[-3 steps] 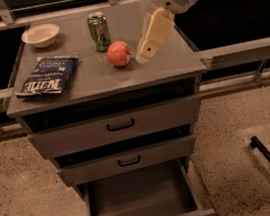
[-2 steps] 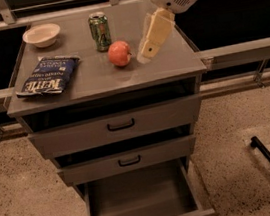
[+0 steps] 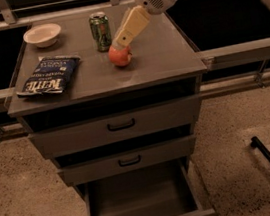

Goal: Place green can into bottom drawer

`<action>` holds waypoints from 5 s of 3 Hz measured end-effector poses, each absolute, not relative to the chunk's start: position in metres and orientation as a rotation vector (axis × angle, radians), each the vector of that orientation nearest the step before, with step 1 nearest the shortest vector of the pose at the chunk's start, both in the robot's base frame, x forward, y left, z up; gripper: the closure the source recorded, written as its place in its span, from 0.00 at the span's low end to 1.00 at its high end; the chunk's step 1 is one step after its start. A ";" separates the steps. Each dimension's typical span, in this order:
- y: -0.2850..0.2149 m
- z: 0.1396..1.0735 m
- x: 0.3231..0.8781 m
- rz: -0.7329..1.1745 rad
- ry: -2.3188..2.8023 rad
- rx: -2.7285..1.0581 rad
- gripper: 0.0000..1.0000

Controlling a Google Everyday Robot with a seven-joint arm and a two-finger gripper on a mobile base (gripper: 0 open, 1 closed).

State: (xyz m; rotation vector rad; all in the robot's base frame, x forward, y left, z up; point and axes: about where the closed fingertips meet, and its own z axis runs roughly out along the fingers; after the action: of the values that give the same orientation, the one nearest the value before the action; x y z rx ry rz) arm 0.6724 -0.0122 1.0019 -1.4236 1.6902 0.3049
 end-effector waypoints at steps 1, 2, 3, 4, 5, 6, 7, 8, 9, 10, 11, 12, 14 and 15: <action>-0.001 0.998 0.720 0.354 1.710 -1.240 0.00; 0.013 0.989 0.756 0.354 1.757 -1.063 0.00; 0.015 0.998 0.766 0.378 1.761 -0.968 0.00; 0.015 0.998 0.766 0.378 1.761 -0.968 0.00; 0.024 0.998 0.776 0.427 1.708 -0.933 0.00; 0.036 0.990 0.803 0.463 1.675 -0.852 0.00; 0.043 0.980 0.831 0.481 1.671 -0.724 0.00; 0.052 0.975 0.855 0.485 1.676 -0.641 0.00; 0.054 0.960 0.873 0.456 1.712 -0.586 0.00; 0.053 0.943 0.884 0.452 1.747 -0.561 0.00; 0.054 0.928 0.888 0.466 1.774 -0.559 0.18; 0.059 0.919 0.887 0.483 1.786 -0.587 0.42; 0.048 0.934 0.862 0.670 1.679 -0.727 0.88; 0.043 0.976 0.818 0.737 1.530 -0.883 1.00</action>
Offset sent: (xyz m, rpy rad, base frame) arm 0.1330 0.0343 -0.0282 0.3477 0.0400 -0.4493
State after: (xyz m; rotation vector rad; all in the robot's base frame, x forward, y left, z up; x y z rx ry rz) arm 0.8175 0.0433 0.9763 -0.8827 1.5304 0.7371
